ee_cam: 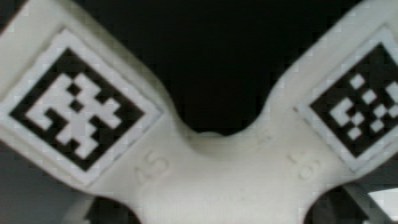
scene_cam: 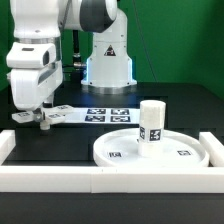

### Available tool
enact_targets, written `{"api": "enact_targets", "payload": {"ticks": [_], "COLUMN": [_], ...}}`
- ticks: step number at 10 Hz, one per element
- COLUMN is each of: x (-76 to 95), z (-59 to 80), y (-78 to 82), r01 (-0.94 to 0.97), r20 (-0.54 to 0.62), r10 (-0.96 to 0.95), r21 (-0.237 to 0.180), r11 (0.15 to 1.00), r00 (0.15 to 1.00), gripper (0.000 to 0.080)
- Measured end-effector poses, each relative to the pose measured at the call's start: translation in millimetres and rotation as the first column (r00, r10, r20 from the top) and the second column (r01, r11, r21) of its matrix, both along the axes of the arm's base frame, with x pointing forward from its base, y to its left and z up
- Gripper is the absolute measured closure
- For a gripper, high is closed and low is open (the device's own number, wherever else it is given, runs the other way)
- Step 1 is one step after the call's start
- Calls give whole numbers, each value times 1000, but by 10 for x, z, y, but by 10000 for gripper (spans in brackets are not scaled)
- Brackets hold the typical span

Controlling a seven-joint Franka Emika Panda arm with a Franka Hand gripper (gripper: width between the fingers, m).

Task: Assemble round table

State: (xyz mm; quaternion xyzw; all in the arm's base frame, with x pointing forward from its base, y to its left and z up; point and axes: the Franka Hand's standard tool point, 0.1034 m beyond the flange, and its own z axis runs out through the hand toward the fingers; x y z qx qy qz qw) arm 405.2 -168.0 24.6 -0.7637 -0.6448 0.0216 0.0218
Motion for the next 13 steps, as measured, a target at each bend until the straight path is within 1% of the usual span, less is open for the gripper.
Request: {"api": "enact_targets", "payload": {"ticks": [2,3,4,5,6,7,8,9,10,12,13], "x": [3,34,101,185,299,353,442,592,731,1047,1200], "z": [3,45,136,253,407,481,602,733,797,953,1012], "y": [0,20,72,184,366,488,669,835,942,1224,1289], "r01": [1,18,43,89,122,156,221,261,290,369,394], "r20": [-1,-4,-3,6,21,23,17,20,37,35,38], "r10": [-1,-18,-43,-89,-122,-156,-221,-261,-290,-369,-394], "r21": [0,2,3,0,-1,-1,1,3,6,14,20], "r11": [1000,1000,999,996,992,988,975,965,957,929,919], "r00": [1000,1000,999,996,992,988,975,965,956,929,918], "gripper": [357,357,357,357,357,357,357,357,357,357,357]}}
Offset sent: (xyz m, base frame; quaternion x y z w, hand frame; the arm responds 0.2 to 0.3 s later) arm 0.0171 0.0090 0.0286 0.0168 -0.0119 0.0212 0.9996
